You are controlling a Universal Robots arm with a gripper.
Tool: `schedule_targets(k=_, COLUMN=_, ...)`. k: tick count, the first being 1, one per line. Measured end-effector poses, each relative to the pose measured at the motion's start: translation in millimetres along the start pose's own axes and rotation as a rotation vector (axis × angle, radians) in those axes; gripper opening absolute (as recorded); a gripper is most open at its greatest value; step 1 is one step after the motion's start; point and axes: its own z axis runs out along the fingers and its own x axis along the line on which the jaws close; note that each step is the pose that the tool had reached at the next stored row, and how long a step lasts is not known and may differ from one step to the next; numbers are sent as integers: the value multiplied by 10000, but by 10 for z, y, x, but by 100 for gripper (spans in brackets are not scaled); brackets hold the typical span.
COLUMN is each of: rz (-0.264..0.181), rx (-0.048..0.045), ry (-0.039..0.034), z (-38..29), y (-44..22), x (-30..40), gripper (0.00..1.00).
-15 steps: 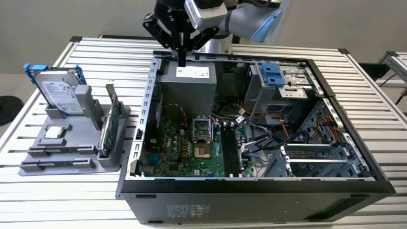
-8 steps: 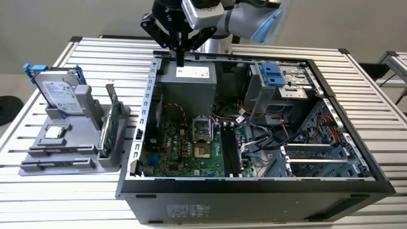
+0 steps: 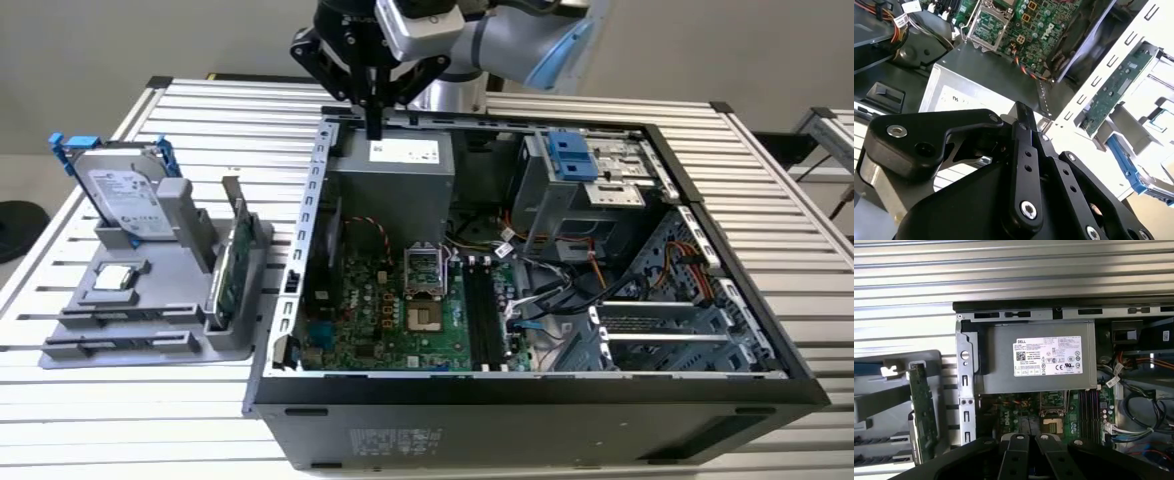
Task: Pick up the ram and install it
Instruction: 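Reach for the ram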
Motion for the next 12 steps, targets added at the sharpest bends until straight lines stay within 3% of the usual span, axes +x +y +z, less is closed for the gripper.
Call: schedule_targets(k=12, rz=1, rx=1, ry=0, z=-1, y=-3, x=49, gripper=0)
